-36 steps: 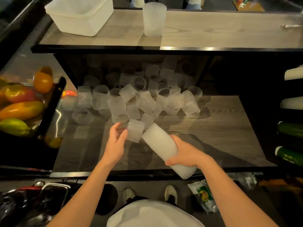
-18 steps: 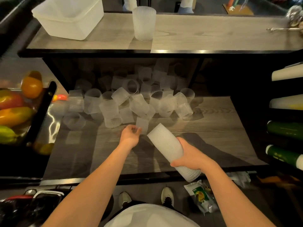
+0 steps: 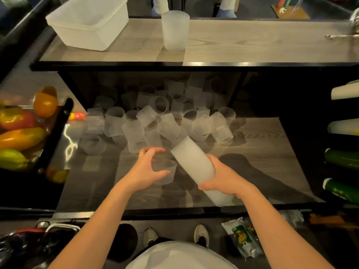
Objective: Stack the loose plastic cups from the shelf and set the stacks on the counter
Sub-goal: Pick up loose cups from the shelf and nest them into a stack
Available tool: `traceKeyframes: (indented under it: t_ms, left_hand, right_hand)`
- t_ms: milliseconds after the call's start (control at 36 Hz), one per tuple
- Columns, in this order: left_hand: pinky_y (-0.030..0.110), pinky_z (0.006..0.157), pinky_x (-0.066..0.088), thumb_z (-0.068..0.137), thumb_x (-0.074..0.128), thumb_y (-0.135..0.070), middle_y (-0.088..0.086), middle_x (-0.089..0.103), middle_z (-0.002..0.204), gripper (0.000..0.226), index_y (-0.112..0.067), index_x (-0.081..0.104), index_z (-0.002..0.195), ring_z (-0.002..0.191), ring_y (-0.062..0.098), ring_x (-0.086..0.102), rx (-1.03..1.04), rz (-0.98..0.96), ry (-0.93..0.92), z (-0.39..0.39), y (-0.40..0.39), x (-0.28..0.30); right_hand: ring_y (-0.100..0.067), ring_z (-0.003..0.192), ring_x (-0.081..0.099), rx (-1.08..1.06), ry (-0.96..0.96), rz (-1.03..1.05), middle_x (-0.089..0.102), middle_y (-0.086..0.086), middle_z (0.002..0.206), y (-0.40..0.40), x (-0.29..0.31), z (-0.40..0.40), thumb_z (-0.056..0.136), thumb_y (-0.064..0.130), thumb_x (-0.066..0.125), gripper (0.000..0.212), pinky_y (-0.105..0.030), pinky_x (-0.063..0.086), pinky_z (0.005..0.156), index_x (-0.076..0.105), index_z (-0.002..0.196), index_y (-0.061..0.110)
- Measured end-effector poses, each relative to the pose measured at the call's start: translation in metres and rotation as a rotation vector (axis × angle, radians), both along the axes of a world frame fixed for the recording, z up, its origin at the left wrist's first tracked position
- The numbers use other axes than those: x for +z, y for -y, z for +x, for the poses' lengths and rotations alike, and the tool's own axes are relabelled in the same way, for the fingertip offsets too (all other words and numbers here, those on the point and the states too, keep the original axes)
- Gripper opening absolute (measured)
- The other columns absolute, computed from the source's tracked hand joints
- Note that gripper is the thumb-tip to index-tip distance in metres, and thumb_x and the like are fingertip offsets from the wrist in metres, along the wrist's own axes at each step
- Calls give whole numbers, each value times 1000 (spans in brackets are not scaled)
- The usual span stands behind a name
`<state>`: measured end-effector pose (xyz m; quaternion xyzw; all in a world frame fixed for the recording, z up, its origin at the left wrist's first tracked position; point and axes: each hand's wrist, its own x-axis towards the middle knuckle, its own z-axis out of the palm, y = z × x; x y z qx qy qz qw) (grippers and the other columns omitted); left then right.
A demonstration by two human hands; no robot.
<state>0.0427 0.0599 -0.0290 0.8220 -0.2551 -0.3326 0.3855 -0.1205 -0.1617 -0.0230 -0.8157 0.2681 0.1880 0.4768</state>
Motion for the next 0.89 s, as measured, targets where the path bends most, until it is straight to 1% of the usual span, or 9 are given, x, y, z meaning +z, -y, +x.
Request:
traceKeyframes:
  t_ms: [83, 167, 333, 444, 556, 639, 750, 806, 889]
  left_hand:
    - [23, 102, 34, 79, 82, -30, -19, 37, 142, 74, -54, 38, 133, 128, -1, 39, 88, -134, -27, 10, -7, 11]
    - [26, 108, 33, 77, 83, -24, -22, 43, 142, 77, -49, 40, 136, 134, -4, 37, 186, -252, -69, 17, -13, 14]
    - [27, 109, 34, 77, 83, -28, -25, 44, 144, 76, -52, 42, 137, 133, -9, 38, 142, -231, -75, 28, -18, 12]
    - [25, 103, 39, 86, 75, -30, -27, 48, 138, 61, -45, 45, 137, 121, -7, 53, 39, -224, -132, 26, -6, 18]
    - [20, 99, 38, 100, 51, -38, -22, 51, 133, 34, -37, 53, 134, 116, -12, 51, -33, -196, -118, 21, 13, 24]
    - [36, 111, 35, 102, 45, -39, -10, 47, 138, 38, -28, 51, 138, 128, 5, 42, 254, -182, 93, 38, 18, 21]
    - [42, 111, 29, 90, 66, -37, 8, 23, 152, 62, -29, 41, 146, 139, 34, 21, 521, 206, 373, 90, 15, 13]
    - [42, 108, 31, 87, 67, -42, 8, 23, 152, 54, -36, 50, 138, 135, 36, 23, 492, 413, 365, 108, 14, 6]
    - [39, 105, 28, 89, 67, -40, 6, 30, 149, 3, -39, 64, 89, 135, 34, 25, 451, 419, 333, 117, 16, 0]
  right_hand:
    - [-16, 116, 51, 116, -30, -24, 48, 8, 132, -7, 0, 9, 65, 40, 86, 102, -43, 49, 97, 25, 146, 47]
    - [-14, 115, 51, 184, -37, -19, 48, 9, 133, -13, -1, 16, 64, 41, 86, 105, -40, 50, 96, 23, 148, 47]
    - [-20, 115, 52, 325, -51, -150, 46, 3, 132, -14, 5, 28, 65, 43, 85, 105, -44, 51, 96, 14, 139, 64]
    - [-27, 130, 44, 409, -66, -250, 43, 1, 139, -19, 16, 39, 67, 37, 83, 107, -48, 46, 100, 13, 144, 61]
    - [-23, 120, 51, 386, -52, -263, 44, 3, 133, -30, 15, 48, 67, 35, 84, 109, -46, 48, 98, 15, 148, 52]
    - [-21, 109, 53, 279, -13, -211, 46, 4, 122, -32, 10, 44, 66, 38, 84, 103, -44, 51, 91, 18, 144, 54]
    - [-16, 100, 53, 188, 6, -179, 46, 4, 115, -33, 5, 38, 66, 39, 85, 95, -31, 46, 74, 25, 140, 52]
    - [-16, 101, 52, 173, -1, -163, 46, 4, 117, -33, 3, 35, 67, 39, 85, 94, -27, 43, 69, 27, 140, 49]
    - [-12, 100, 52, 136, 4, -135, 47, 4, 117, -33, 1, 33, 66, 39, 86, 92, -25, 41, 68, 30, 139, 49]
